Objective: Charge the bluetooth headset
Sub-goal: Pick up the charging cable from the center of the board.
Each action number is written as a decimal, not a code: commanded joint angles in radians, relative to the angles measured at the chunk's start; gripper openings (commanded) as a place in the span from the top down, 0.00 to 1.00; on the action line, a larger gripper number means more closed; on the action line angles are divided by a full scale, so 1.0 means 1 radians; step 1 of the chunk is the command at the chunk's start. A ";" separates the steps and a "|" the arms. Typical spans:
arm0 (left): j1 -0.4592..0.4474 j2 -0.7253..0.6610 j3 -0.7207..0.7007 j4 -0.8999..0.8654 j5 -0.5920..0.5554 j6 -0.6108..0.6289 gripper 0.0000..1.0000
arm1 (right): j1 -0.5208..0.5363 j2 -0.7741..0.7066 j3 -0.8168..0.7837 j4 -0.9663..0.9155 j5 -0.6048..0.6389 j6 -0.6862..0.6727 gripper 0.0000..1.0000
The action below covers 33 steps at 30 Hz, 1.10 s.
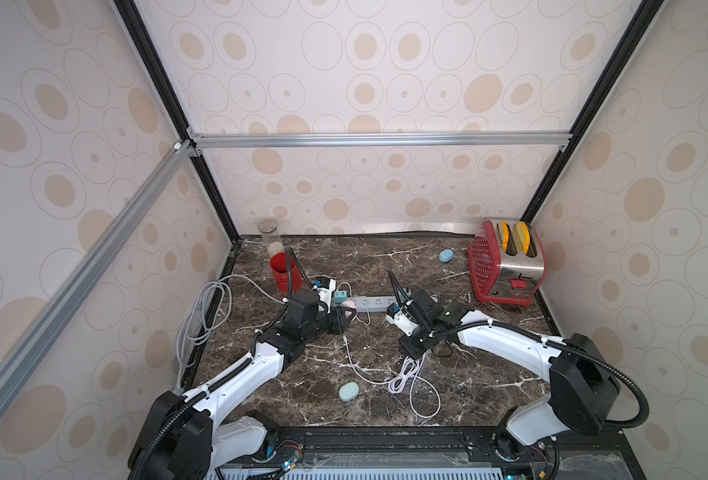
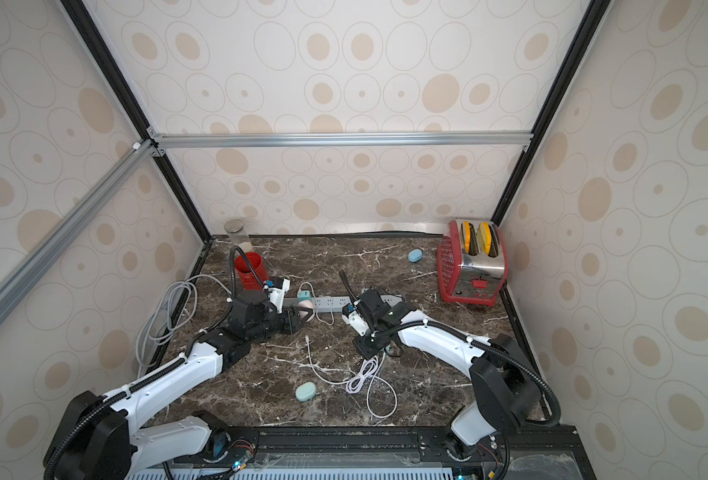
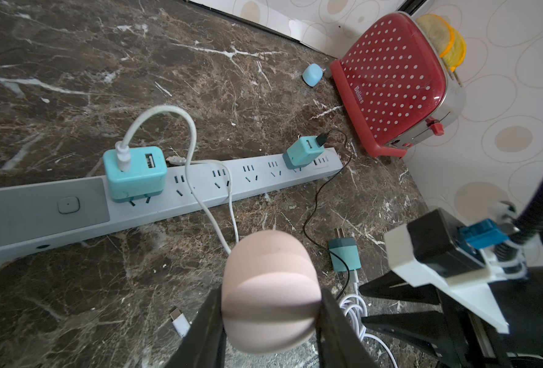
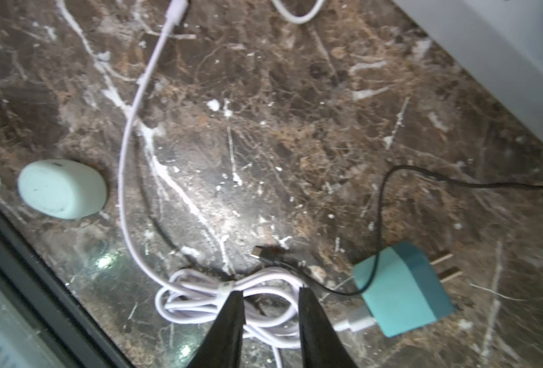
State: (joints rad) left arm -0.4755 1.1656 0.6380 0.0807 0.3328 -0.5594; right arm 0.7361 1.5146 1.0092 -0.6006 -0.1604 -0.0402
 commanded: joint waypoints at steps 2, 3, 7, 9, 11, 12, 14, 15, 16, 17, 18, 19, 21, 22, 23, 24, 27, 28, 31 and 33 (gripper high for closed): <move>0.006 -0.019 -0.013 0.034 -0.011 0.030 0.76 | 0.000 -0.012 -0.032 -0.041 -0.037 -0.294 0.72; 0.005 -0.022 -0.017 0.034 -0.014 0.033 0.76 | 0.004 -0.011 -0.039 -0.053 -0.050 -0.374 0.72; 0.006 -0.053 -0.042 0.031 -0.035 0.050 0.76 | 0.006 -0.032 -0.077 -0.033 -0.049 -0.632 0.72; 0.006 -0.064 -0.049 0.025 -0.046 0.061 0.76 | 0.005 -0.028 -0.088 -0.014 -0.069 -0.722 0.72; 0.006 -0.069 -0.052 0.018 -0.052 0.074 0.76 | 0.005 -0.007 -0.085 0.019 -0.076 -0.761 0.73; 0.005 -0.069 -0.050 0.014 -0.053 0.080 0.76 | 0.006 0.005 -0.076 0.033 -0.076 -0.771 0.74; 0.006 -0.066 -0.052 0.016 -0.052 0.082 0.76 | 0.006 0.028 -0.063 0.055 -0.095 -0.795 0.75; 0.005 -0.064 -0.052 0.021 -0.048 0.080 0.76 | 0.006 0.041 -0.055 0.062 -0.106 -0.806 0.75; 0.006 -0.062 -0.054 0.026 -0.043 0.077 0.76 | 0.007 0.052 -0.050 0.072 -0.110 -0.813 0.77; 0.005 -0.061 -0.055 0.032 -0.038 0.074 0.76 | 0.006 0.063 -0.046 0.079 -0.111 -0.823 0.77; 0.006 -0.058 -0.056 0.038 -0.032 0.071 0.76 | 0.009 0.073 -0.038 0.078 -0.111 -0.834 0.78; 0.006 -0.057 -0.056 0.044 -0.029 0.069 0.76 | 0.011 0.087 -0.033 0.079 -0.105 -0.848 0.77; 0.006 -0.051 -0.056 0.049 -0.025 0.067 0.76 | 0.012 0.101 -0.038 0.093 -0.083 -0.877 0.76; 0.006 -0.049 -0.056 0.051 -0.024 0.067 0.76 | 0.011 0.102 -0.044 0.111 -0.066 -0.896 0.76; 0.005 -0.045 -0.057 0.053 -0.022 0.067 0.76 | 0.012 0.103 -0.052 0.129 -0.055 -0.908 0.76; 0.006 -0.042 -0.055 0.056 -0.022 0.067 0.76 | 0.012 0.103 -0.063 0.152 -0.046 -0.924 0.76; 0.005 -0.035 -0.056 0.059 -0.021 0.068 0.76 | 0.012 0.115 -0.070 0.159 -0.044 -0.971 0.75; 0.006 -0.033 -0.056 0.059 -0.022 0.067 0.76 | 0.012 0.122 -0.066 0.146 -0.044 -0.985 0.74; 0.006 -0.034 -0.057 0.057 -0.027 0.068 0.76 | 0.012 0.125 -0.068 0.129 -0.057 -1.003 0.71; 0.006 -0.035 -0.057 0.057 -0.029 0.068 0.76 | 0.012 0.128 -0.071 0.118 -0.071 -1.017 0.69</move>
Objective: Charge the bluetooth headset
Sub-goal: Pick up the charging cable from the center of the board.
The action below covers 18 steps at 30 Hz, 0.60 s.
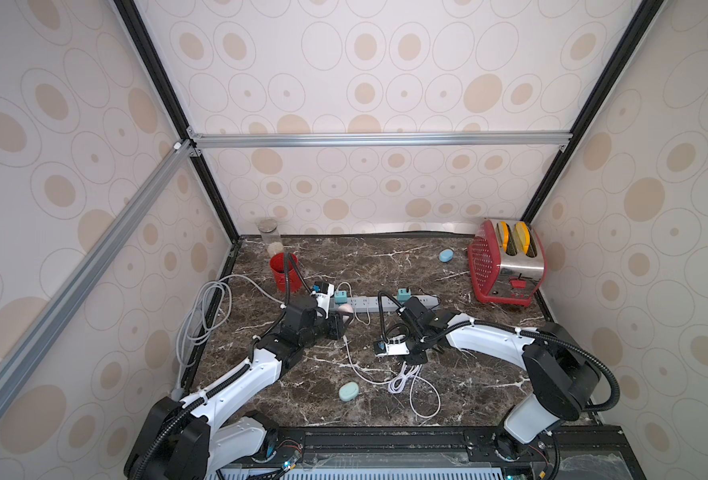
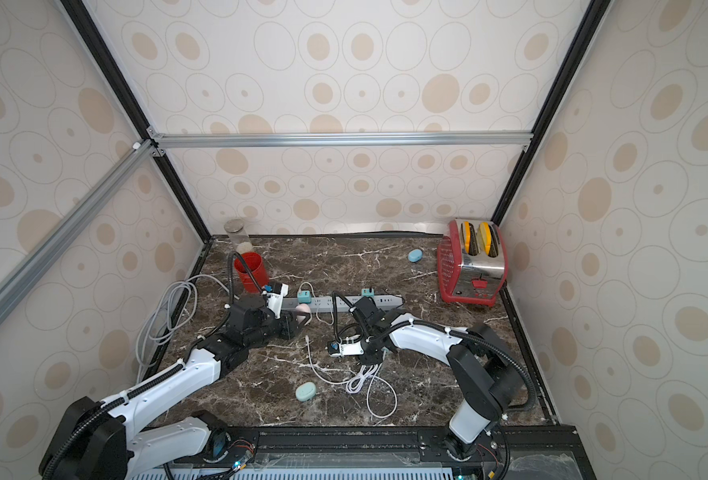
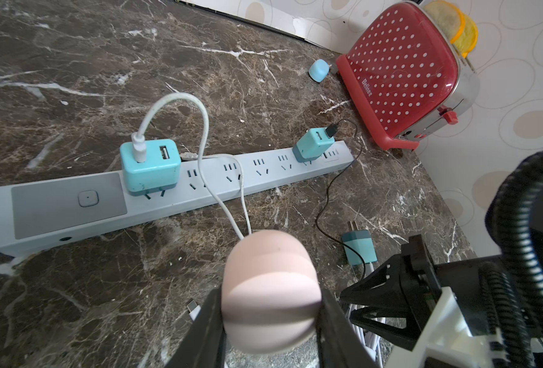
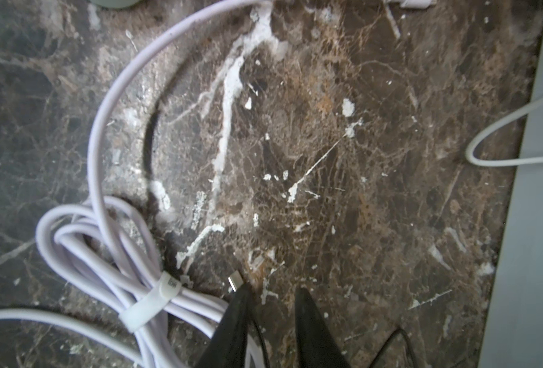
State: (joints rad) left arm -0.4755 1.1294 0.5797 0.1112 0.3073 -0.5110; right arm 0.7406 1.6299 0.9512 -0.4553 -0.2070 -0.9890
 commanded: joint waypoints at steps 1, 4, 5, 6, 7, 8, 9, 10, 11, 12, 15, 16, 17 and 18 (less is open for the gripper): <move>0.006 0.001 0.003 0.027 -0.004 0.020 0.76 | 0.008 0.014 -0.013 -0.033 -0.026 -0.071 0.69; 0.006 0.006 0.005 0.026 -0.004 0.019 0.76 | 0.008 0.018 -0.018 -0.039 -0.028 -0.074 0.68; 0.007 0.006 0.005 0.027 -0.004 0.019 0.77 | 0.008 0.018 -0.020 -0.037 -0.029 -0.074 0.68; 0.007 0.006 0.006 0.026 -0.004 0.017 0.76 | 0.008 0.018 -0.025 -0.030 -0.026 -0.075 0.68; 0.008 0.006 0.005 0.026 -0.005 0.017 0.77 | 0.008 0.019 -0.032 -0.029 -0.020 -0.081 0.68; 0.008 0.005 0.005 0.027 -0.004 0.018 0.76 | 0.007 0.023 -0.035 -0.032 -0.019 -0.086 0.67; 0.007 0.004 0.005 0.025 -0.004 0.017 0.76 | 0.007 0.028 -0.035 -0.037 -0.016 -0.091 0.68; 0.007 0.003 0.005 0.025 -0.005 0.017 0.76 | 0.007 0.033 -0.035 -0.041 -0.014 -0.094 0.68; 0.007 0.003 0.006 0.024 -0.005 0.017 0.76 | 0.007 0.037 -0.036 -0.039 -0.010 -0.095 0.68; 0.007 0.005 0.005 0.023 -0.004 0.018 0.77 | 0.007 0.042 -0.038 -0.036 -0.005 -0.097 0.68; 0.008 0.006 0.006 0.022 -0.004 0.017 0.76 | 0.008 0.054 -0.036 -0.027 0.005 -0.100 0.68; 0.007 0.006 0.004 0.022 -0.004 0.018 0.77 | 0.006 0.058 -0.033 -0.024 0.010 -0.098 0.69; 0.007 0.005 0.003 0.022 -0.004 0.017 0.76 | 0.008 0.064 -0.031 -0.022 0.013 -0.097 0.70; 0.008 0.003 0.003 0.022 -0.005 0.017 0.76 | 0.008 0.070 -0.030 -0.023 0.020 -0.097 0.71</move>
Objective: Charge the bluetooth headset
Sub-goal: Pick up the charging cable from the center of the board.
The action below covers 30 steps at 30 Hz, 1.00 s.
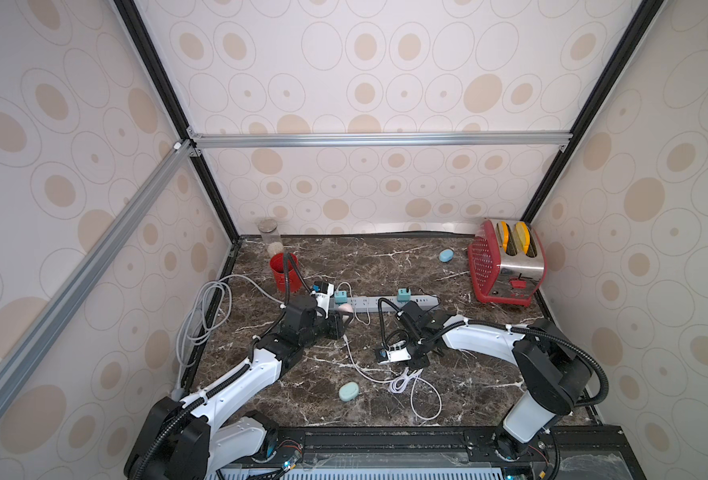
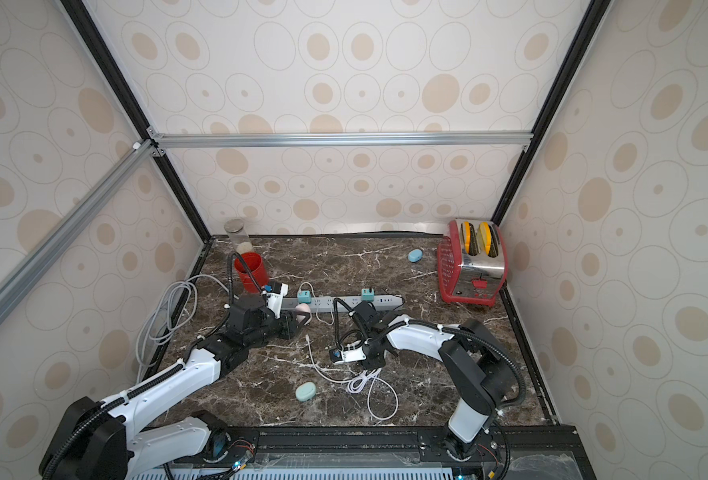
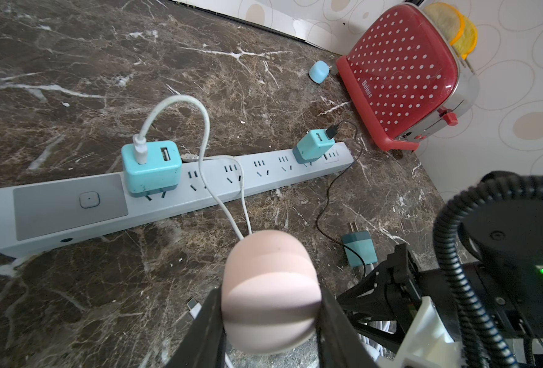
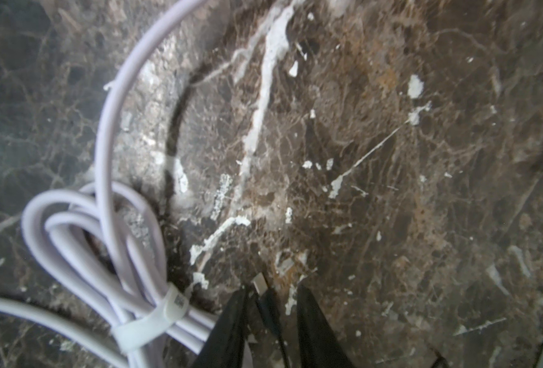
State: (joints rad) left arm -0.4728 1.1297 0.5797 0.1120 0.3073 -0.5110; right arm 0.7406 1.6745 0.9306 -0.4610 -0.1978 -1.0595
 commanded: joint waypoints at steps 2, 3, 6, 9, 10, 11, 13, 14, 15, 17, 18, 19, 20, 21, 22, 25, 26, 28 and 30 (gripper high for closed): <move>0.005 -0.001 0.004 0.020 -0.008 0.019 0.77 | 0.006 0.036 -0.007 -0.018 0.018 -0.026 0.73; 0.006 -0.002 0.003 0.020 -0.008 0.020 0.77 | 0.005 0.039 -0.006 -0.017 0.018 -0.025 0.75; 0.009 0.001 0.003 0.021 -0.011 0.022 0.77 | -0.004 0.033 -0.005 -0.013 0.005 -0.019 0.79; 0.010 0.013 0.004 0.029 -0.007 0.023 0.77 | -0.010 0.020 -0.008 -0.007 0.000 -0.016 0.86; 0.012 0.017 0.006 0.031 -0.005 0.025 0.77 | -0.012 0.015 -0.008 -0.007 -0.005 -0.015 0.89; 0.012 0.020 0.009 0.032 -0.005 0.030 0.77 | -0.016 0.010 -0.005 -0.007 -0.008 -0.013 0.92; 0.013 0.025 0.014 0.035 -0.006 0.039 0.77 | -0.023 -0.008 0.004 0.000 -0.027 0.009 0.97; 0.014 0.026 0.019 0.035 -0.005 0.050 0.77 | -0.029 -0.023 0.017 0.009 -0.053 0.035 0.98; 0.013 0.024 0.025 0.032 -0.002 0.063 0.77 | -0.034 -0.035 0.029 0.013 -0.076 0.057 0.98; 0.013 0.021 0.031 0.039 0.011 0.099 0.77 | -0.048 -0.050 0.059 0.023 -0.126 0.135 0.99; 0.014 0.020 0.029 0.053 0.031 0.124 0.76 | -0.054 -0.052 0.088 0.007 -0.157 0.188 0.99; 0.013 0.017 0.029 0.062 0.045 0.148 0.76 | -0.055 -0.051 0.115 -0.012 -0.177 0.223 0.99; 0.012 0.015 0.028 0.070 0.057 0.176 0.76 | -0.057 -0.052 0.135 -0.013 -0.189 0.279 0.99; 0.014 0.015 0.028 0.082 0.072 0.204 0.75 | -0.057 -0.056 0.146 -0.004 -0.199 0.328 0.99; 0.014 0.015 0.029 0.092 0.090 0.230 0.75 | -0.056 -0.060 0.154 0.002 -0.207 0.364 1.00; 0.014 0.027 0.043 0.116 0.149 0.344 0.76 | -0.059 -0.067 0.186 0.037 -0.212 0.501 1.00; 0.014 0.027 0.052 0.115 0.172 0.382 0.76 | -0.061 -0.068 0.199 0.049 -0.206 0.550 1.00; 0.013 0.022 0.076 0.096 0.194 0.442 0.76 | -0.067 -0.064 0.234 0.045 -0.199 0.630 1.00; 0.013 0.016 0.112 0.035 0.199 0.528 0.77 | -0.073 -0.054 0.283 0.015 -0.167 0.715 1.00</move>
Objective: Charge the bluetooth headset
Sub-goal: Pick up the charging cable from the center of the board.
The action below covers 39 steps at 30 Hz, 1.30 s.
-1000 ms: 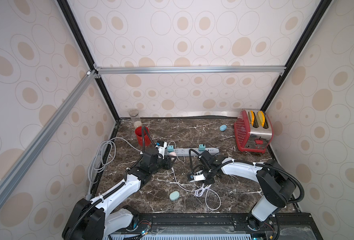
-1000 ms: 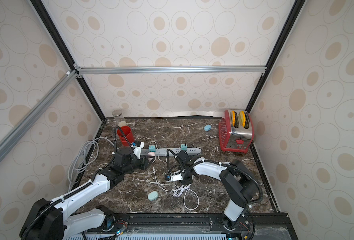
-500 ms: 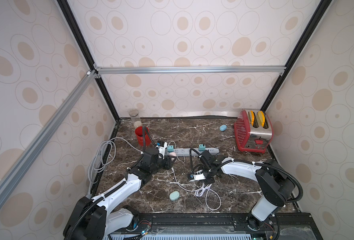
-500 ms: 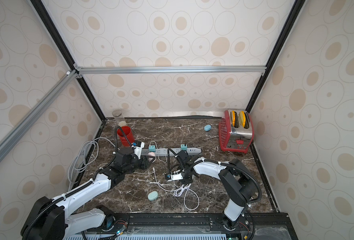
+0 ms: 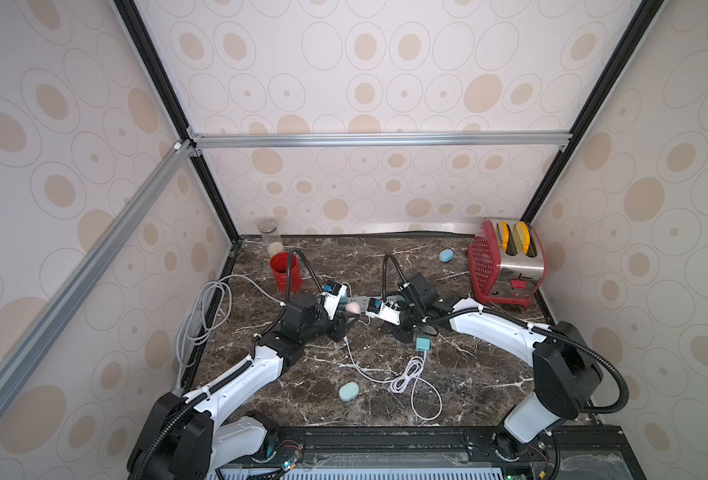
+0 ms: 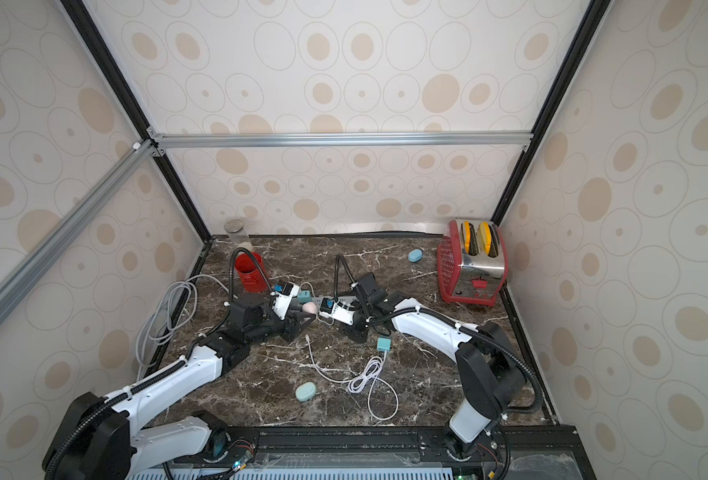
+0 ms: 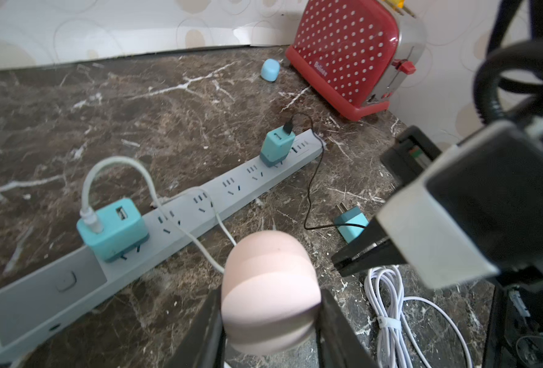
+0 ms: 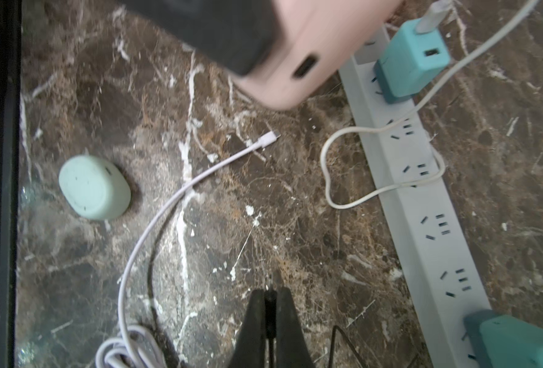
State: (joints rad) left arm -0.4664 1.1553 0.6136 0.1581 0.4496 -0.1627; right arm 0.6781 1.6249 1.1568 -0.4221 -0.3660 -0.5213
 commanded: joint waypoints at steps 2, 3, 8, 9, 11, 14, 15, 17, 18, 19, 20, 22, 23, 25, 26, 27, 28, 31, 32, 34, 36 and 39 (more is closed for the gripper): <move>0.006 -0.003 0.111 -0.061 0.062 0.260 0.77 | -0.022 0.006 0.106 -0.070 -0.003 0.238 1.00; 0.007 0.002 0.123 -0.077 0.071 0.285 0.77 | -0.026 0.007 0.115 -0.076 -0.008 0.262 1.00; 0.006 0.067 0.179 -0.081 0.094 0.296 0.77 | -0.051 -0.003 0.162 -0.114 -0.101 0.348 1.00; 0.007 0.081 0.190 -0.080 0.093 0.287 0.77 | -0.056 -0.007 0.161 -0.115 -0.118 0.357 1.00; 0.006 0.107 0.212 -0.077 0.068 0.265 0.77 | -0.060 -0.013 0.158 -0.131 -0.137 0.362 1.00; 0.002 0.131 0.242 -0.089 0.015 0.257 0.77 | -0.078 -0.028 0.150 -0.140 -0.182 0.381 1.00; 0.003 0.137 0.248 -0.092 -0.002 0.257 0.77 | -0.086 -0.034 0.141 -0.129 -0.197 0.391 1.00; 0.000 0.147 0.256 -0.092 -0.026 0.263 0.78 | -0.094 -0.038 0.131 -0.120 -0.213 0.407 1.00; -0.002 0.151 0.260 -0.091 -0.028 0.264 0.78 | -0.095 -0.039 0.132 -0.121 -0.220 0.405 1.00; -0.003 0.154 0.265 -0.091 -0.018 0.264 0.78 | -0.095 -0.039 0.129 -0.121 -0.223 0.404 1.00; -0.007 0.160 0.269 -0.091 0.002 0.265 0.78 | -0.097 -0.038 0.127 -0.119 -0.231 0.402 1.00; -0.017 0.170 0.278 -0.092 0.021 0.275 0.78 | -0.102 -0.036 0.128 -0.116 -0.245 0.395 1.00; -0.027 0.174 0.284 -0.100 0.019 0.289 0.78 | -0.105 -0.032 0.128 -0.114 -0.257 0.397 1.00; -0.043 0.186 0.299 -0.120 0.012 0.315 0.78 | -0.113 -0.026 0.132 -0.111 -0.270 0.409 1.00; -0.047 0.194 0.306 -0.128 0.012 0.319 0.78 | -0.114 -0.025 0.133 -0.108 -0.273 0.415 1.00; -0.051 0.201 0.312 -0.131 0.020 0.321 0.78 | -0.115 -0.023 0.136 -0.106 -0.279 0.421 1.00; -0.056 0.209 0.317 -0.129 0.025 0.321 0.78 | -0.117 -0.022 0.138 -0.105 -0.280 0.425 1.00; -0.068 0.229 0.332 -0.136 0.024 0.326 0.78 | -0.122 -0.026 0.139 -0.106 -0.268 0.446 1.00; -0.072 0.235 0.337 -0.141 0.026 0.328 0.78 | -0.123 -0.027 0.139 -0.107 -0.251 0.454 1.00; -0.078 0.243 0.346 -0.149 0.028 0.331 0.78 | -0.128 -0.028 0.144 -0.109 -0.231 0.472 1.00; -0.082 0.247 0.351 -0.150 0.031 0.330 0.78 | -0.132 -0.030 0.142 -0.106 -0.226 0.483 1.00; -0.089 0.248 0.359 -0.158 0.038 0.331 0.78 | -0.133 -0.027 0.144 -0.101 -0.215 0.495 1.00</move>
State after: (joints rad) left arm -0.5453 1.4036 0.9222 0.0124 0.4671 0.1303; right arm 0.5491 1.6154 1.2957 -0.5259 -0.5915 -0.0486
